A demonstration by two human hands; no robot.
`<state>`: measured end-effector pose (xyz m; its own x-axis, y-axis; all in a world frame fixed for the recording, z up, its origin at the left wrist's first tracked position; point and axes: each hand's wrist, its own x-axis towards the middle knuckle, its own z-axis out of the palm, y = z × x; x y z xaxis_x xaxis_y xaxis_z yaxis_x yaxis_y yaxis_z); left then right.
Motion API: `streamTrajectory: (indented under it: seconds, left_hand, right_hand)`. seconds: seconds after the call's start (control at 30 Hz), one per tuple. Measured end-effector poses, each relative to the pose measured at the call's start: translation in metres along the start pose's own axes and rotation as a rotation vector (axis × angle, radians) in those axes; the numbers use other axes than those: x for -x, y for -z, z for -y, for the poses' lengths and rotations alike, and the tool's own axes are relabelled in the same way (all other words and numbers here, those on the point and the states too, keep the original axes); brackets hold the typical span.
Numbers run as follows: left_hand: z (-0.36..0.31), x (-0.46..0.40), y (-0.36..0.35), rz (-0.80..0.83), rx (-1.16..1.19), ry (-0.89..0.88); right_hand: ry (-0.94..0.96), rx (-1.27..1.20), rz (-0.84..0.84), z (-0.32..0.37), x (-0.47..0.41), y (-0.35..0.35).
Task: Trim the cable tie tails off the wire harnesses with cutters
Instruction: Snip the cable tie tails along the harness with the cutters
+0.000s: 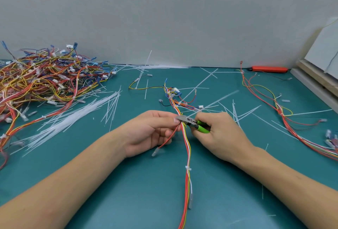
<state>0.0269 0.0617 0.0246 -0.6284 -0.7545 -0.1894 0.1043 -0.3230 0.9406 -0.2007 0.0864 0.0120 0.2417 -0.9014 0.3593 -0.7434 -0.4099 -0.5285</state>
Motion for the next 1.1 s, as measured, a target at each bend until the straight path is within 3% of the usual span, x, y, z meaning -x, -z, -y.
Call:
streamTrajectory:
  seconds: [0.23, 0.77, 1.1]
  left_hand:
    - [-0.0017, 0.0042, -0.0037, 0.024, -0.026, -0.017]
    - [-0.001, 0.0017, -0.001, 0.009, 0.017, 0.004]
    - [-0.0009, 0.0024, -0.0028, -0.048, 0.01, 0.014]
  right_hand:
    - [0.073, -0.099, -0.098, 0.0023, 0.0009, 0.0011]
    - [0.014, 0.004, 0.012, 0.0037, -0.0016, 0.0023]
    - [-0.01, 0.01, -0.022, 0.0005, 0.0013, 0.0011]
